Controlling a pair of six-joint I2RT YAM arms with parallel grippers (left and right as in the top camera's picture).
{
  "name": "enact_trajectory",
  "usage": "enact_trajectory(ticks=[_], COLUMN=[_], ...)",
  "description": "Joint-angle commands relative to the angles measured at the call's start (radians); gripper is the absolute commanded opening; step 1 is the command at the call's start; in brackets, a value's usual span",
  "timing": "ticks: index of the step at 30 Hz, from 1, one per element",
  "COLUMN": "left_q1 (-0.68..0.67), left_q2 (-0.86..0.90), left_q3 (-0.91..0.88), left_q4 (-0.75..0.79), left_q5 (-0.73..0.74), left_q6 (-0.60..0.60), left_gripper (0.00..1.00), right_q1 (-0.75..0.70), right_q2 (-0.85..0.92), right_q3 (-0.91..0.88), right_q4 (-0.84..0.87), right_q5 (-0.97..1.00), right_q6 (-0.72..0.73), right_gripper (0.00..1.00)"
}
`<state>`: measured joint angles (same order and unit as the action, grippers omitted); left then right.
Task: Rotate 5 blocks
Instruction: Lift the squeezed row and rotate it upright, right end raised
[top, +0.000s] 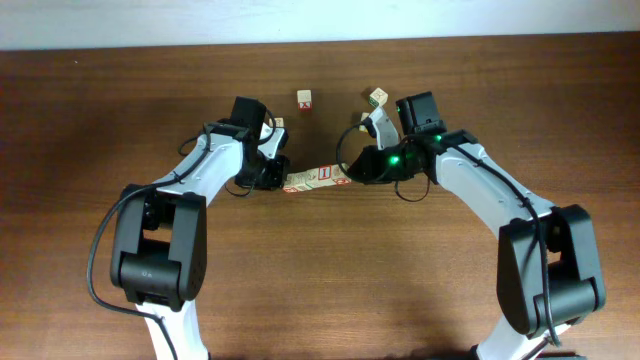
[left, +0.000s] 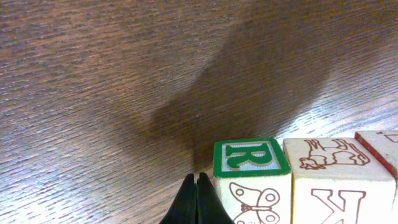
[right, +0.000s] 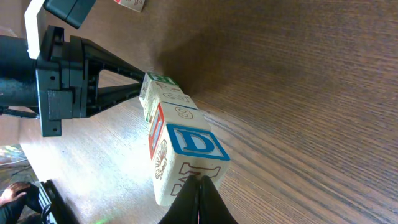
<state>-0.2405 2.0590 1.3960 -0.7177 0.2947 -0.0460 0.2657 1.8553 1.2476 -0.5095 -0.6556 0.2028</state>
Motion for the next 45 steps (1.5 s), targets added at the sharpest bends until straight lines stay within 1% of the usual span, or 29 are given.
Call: enact_trajectory(ticks=[1,7,14,18,22,45], left_q1=[-0.051,-0.051,-0.051,-0.051,-0.051,-0.051], left_q2=[0.006,0.006,0.006,0.006,0.006,0.006], left_q3=[-0.002,-0.002,-0.002,-0.002,-0.002,-0.002], left_q4=[0.005,-0.001,-0.002,-0.003,-0.003,-0.001], left_q5=[0.199,0.199,0.2,0.252,0.267,0.285], left_q6=[0.008,0.008,0.008,0.008,0.008,0.009], left_gripper=[0.0,0.0,0.0,0.0,0.0,0.0], right_q1=[0.09,0.133,0.134,0.134,0.134,0.16], right_q2=[0.001,0.002,0.002,0.002,0.002,0.002], right_q3=[0.032,0.048,0.048,0.056,0.068,0.068], right_q4=[0.007,0.008,0.013,0.011,0.012,-0.002], right_q5=[-0.052,-0.012,-0.008,0.006,0.006,0.066], right_q6=[0.014,0.024,0.033,0.042,0.043,0.068], right_gripper=[0.04,0.04,0.04,0.04,0.04,0.04])
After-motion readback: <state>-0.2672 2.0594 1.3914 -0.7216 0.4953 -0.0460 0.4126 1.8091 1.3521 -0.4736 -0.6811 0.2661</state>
